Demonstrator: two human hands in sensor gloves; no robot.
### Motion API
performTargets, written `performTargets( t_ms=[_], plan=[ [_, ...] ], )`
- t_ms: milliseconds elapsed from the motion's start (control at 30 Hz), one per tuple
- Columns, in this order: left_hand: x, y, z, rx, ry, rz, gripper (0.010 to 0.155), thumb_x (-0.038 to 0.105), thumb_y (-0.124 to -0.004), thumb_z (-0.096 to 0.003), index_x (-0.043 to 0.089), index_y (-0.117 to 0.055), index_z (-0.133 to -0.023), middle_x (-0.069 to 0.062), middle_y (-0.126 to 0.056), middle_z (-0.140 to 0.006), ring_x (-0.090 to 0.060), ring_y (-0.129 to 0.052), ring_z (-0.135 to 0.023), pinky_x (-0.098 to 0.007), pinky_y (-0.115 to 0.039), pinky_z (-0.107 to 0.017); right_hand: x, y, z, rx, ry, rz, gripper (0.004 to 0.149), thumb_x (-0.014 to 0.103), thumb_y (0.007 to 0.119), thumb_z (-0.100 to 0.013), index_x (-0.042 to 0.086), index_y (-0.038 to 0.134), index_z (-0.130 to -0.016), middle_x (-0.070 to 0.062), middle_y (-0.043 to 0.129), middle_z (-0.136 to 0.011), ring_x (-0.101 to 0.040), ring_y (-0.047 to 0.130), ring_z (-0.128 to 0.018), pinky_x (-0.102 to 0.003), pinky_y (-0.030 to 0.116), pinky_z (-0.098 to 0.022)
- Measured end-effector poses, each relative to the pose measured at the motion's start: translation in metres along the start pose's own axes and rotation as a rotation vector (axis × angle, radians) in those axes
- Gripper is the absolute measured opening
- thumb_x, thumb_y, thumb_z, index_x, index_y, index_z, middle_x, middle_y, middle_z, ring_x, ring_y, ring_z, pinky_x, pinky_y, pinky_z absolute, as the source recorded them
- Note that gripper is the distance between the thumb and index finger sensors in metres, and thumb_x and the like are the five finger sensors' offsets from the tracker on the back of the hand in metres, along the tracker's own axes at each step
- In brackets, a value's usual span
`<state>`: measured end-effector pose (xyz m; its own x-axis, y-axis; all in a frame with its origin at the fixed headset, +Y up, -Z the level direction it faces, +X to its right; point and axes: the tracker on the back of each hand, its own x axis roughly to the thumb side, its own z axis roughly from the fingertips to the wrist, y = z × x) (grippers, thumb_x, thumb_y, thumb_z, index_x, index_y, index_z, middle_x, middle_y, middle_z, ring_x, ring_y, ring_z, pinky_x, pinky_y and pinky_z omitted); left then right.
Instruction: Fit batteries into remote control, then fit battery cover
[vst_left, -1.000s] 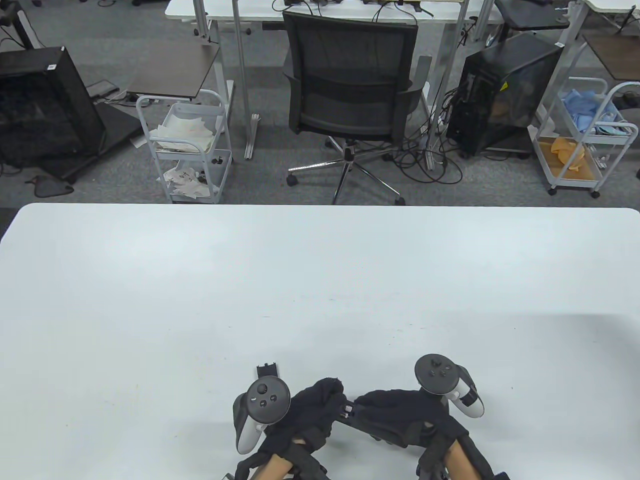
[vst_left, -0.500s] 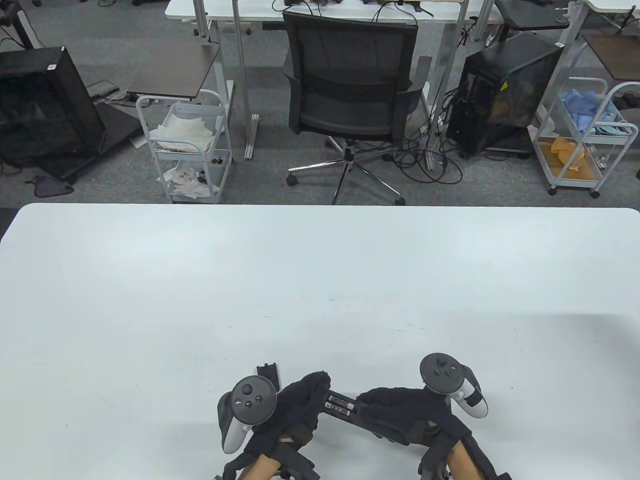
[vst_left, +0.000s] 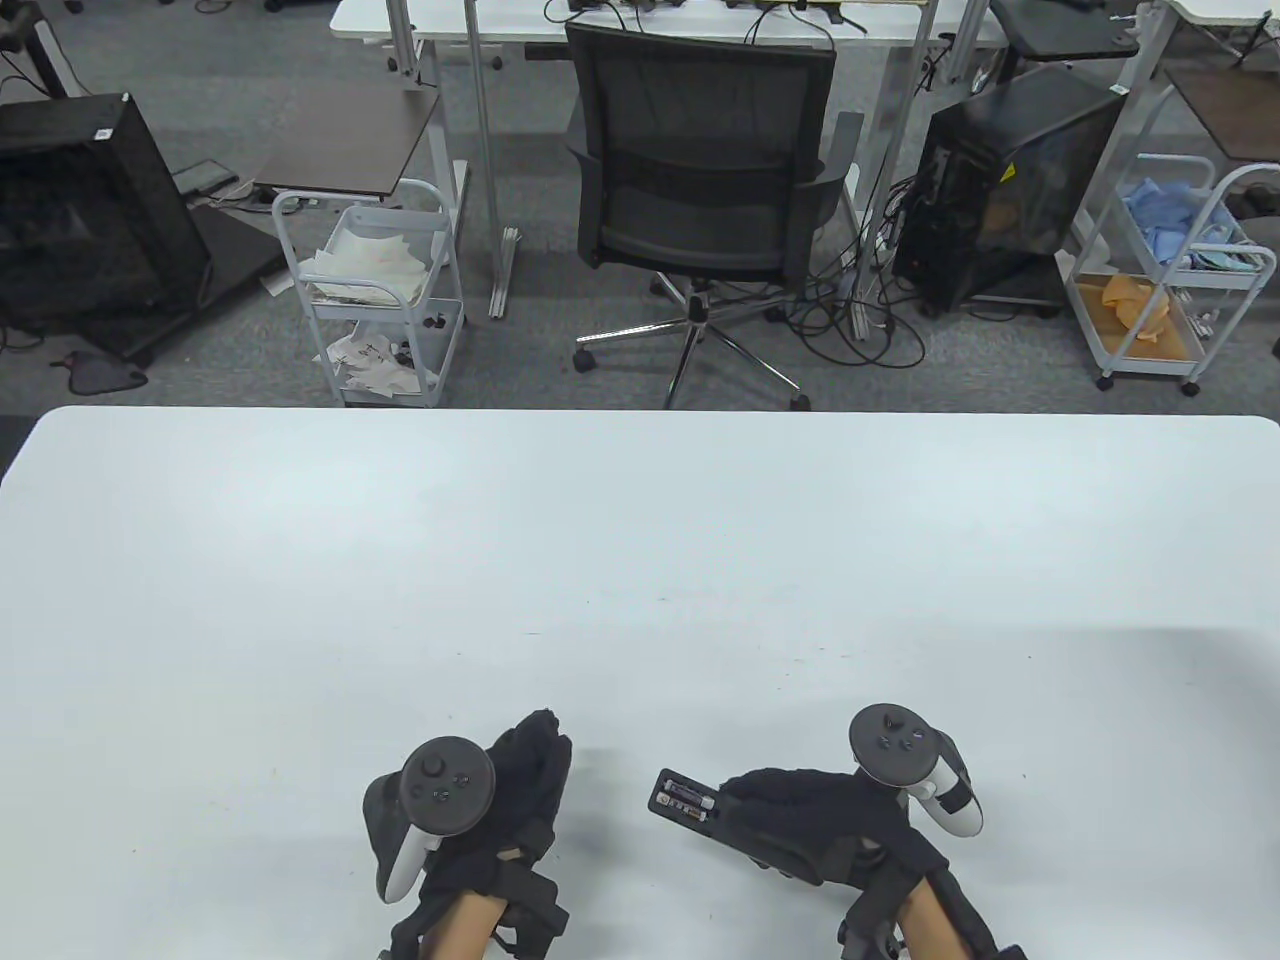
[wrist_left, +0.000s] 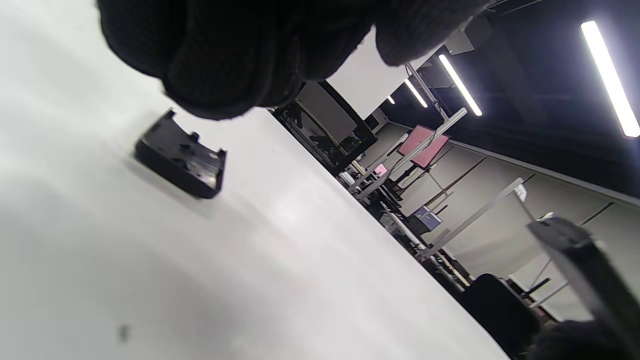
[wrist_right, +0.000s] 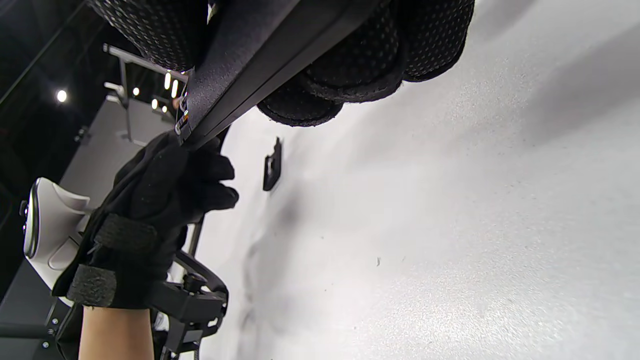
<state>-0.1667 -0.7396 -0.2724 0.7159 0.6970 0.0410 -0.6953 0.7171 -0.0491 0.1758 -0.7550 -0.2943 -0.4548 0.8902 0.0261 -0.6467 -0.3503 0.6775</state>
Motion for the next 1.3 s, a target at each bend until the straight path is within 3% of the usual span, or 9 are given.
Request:
performTargets(
  t_ms=[100,333,433,600,700,900,1067,1167,1300],
  plan=[
    [0.001,0.001,-0.001,0.026,0.051,-0.091,0.058,0.041,-0.066,-0.0644,0.006,-0.060,-0.111,-0.030,-0.071,-0.098,-0.033,-0.088,-0.066,-0.062,-0.064,-0.065,0.000,0.000,0.000,-0.001,0.003,0.004,0.054,0.045,0.075,-0.055,0.014,0.073,-0.100,-0.009,0.098,-0.066,-0.019,0.095,-0.043,-0.046,0.073,-0.064],
    [-0.001,0.003,0.000,0.066,0.150,-0.222,0.065,0.046,-0.072,-0.0632,0.005,-0.057,-0.112,-0.031,-0.068,-0.101,-0.032,-0.087,-0.066,-0.061,-0.064,-0.063,0.000,0.000,0.000,-0.003,0.007,0.015,0.054,0.045,0.075,-0.055,0.014,0.073,-0.100,-0.008,0.098,-0.066,-0.019,0.094,-0.043,-0.046,0.073,-0.064],
    [-0.001,-0.002,-0.004,0.011,0.162,-0.271,0.073,0.050,-0.078,-0.0610,0.008,-0.051,-0.115,-0.028,-0.057,-0.110,-0.032,-0.082,-0.076,-0.060,-0.063,-0.065,0.000,0.001,-0.001,-0.003,0.010,0.023,0.054,0.045,0.075,-0.055,0.014,0.073,-0.100,-0.008,0.098,-0.066,-0.019,0.095,-0.043,-0.046,0.073,-0.064],
    [-0.002,-0.011,-0.012,-0.074,0.151,-0.369,0.071,0.048,-0.079,-0.0606,0.023,-0.047,-0.119,-0.024,-0.046,-0.118,-0.039,-0.069,-0.092,-0.059,-0.059,-0.067,0.001,0.001,-0.001,0.001,0.003,0.020,0.054,0.045,0.075,-0.055,0.014,0.072,-0.100,-0.008,0.098,-0.066,-0.019,0.095,-0.043,-0.046,0.073,-0.064],
    [-0.001,-0.015,-0.017,-0.113,0.171,-0.446,0.072,0.049,-0.079,-0.0604,0.025,-0.045,-0.120,-0.023,-0.042,-0.120,-0.041,-0.065,-0.097,-0.062,-0.056,-0.069,0.001,0.002,-0.001,0.003,0.002,0.022,0.055,0.045,0.075,-0.055,0.014,0.072,-0.100,-0.008,0.098,-0.066,-0.019,0.095,-0.043,-0.046,0.073,-0.064],
    [0.001,-0.024,-0.026,-0.105,0.222,-0.615,0.082,0.062,-0.077,-0.0566,0.012,-0.052,-0.117,-0.023,-0.055,-0.116,-0.040,-0.067,-0.095,-0.063,-0.055,-0.071,0.001,0.002,-0.001,0.004,0.004,0.021,0.054,0.045,0.075,-0.055,0.014,0.073,-0.099,-0.008,0.098,-0.066,-0.019,0.095,-0.043,-0.046,0.073,-0.064],
    [0.002,-0.033,-0.032,-0.146,0.242,-0.665,0.075,0.054,-0.078,-0.0581,0.011,-0.055,-0.115,-0.022,-0.062,-0.112,-0.038,-0.070,-0.092,-0.063,-0.054,-0.072,0.001,0.003,-0.001,0.003,0.005,0.018,0.054,0.045,0.075,-0.055,0.014,0.073,-0.100,-0.008,0.098,-0.066,-0.019,0.095,-0.043,-0.046,0.073,-0.064],
    [0.004,-0.034,-0.033,-0.156,0.234,-0.657,0.062,0.038,-0.078,-0.0606,0.010,-0.059,-0.113,-0.023,-0.064,-0.110,-0.039,-0.071,-0.091,-0.063,-0.054,-0.072,0.001,0.003,-0.001,0.004,0.005,0.020,0.054,0.045,0.075,-0.055,0.014,0.073,-0.100,-0.008,0.098,-0.066,-0.019,0.095,-0.043,-0.046,0.073,-0.064],
    [0.009,-0.036,-0.034,-0.182,0.200,-0.698,0.060,0.030,-0.079,-0.0588,0.007,-0.062,-0.111,-0.026,-0.065,-0.109,-0.040,-0.074,-0.090,-0.063,-0.057,-0.071,0.001,0.003,-0.001,0.004,0.005,0.021,0.054,0.045,0.075,-0.055,0.014,0.073,-0.100,-0.008,0.098,-0.066,-0.019,0.095,-0.043,-0.046,0.073,-0.064]
  ],
)
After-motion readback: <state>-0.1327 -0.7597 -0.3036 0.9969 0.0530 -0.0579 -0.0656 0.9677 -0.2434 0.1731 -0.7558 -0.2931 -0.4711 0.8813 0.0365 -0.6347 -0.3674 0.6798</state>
